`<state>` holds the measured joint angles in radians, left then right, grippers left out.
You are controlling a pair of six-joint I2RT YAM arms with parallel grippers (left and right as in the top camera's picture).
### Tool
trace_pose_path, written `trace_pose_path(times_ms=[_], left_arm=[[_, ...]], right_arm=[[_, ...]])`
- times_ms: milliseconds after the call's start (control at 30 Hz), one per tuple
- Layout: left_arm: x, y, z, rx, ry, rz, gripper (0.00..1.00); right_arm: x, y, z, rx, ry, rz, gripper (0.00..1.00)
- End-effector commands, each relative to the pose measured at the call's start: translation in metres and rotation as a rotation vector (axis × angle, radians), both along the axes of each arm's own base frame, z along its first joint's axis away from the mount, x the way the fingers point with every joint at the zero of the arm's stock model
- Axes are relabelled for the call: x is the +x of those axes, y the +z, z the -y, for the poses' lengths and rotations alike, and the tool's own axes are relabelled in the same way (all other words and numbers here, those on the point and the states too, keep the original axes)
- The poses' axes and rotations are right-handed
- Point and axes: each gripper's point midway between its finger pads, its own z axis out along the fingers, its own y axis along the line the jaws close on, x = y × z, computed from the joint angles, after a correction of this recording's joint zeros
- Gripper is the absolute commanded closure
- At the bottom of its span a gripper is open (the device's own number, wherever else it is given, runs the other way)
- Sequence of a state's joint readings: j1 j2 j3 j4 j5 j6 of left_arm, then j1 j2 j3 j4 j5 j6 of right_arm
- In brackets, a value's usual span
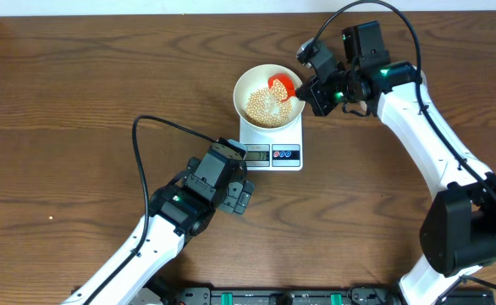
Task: Scoop item into bowl and weigh 50g on scale
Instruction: 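Tilt the scoop gently to trickle soybeans into the bowl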
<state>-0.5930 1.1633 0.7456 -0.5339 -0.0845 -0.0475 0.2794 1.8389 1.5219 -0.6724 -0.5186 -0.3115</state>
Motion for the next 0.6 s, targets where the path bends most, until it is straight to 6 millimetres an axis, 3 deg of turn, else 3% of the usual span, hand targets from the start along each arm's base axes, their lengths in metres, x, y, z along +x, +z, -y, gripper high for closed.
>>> trace_pose_path(times_ms=[0,567], left_arm=[[-0.0012,-0.0032,-0.0003,0.014,-0.013,-0.005,0.04],[-0.0012,-0.0032,-0.0003,0.014,-0.013,-0.005,0.04]], right_arm=[[-0.0006,0.009,-0.0021,-0.006,0.038,0.049,0.99],[-0.0014,0.0131,-0.0067,0.073,-0.049,-0.04,0.99]])
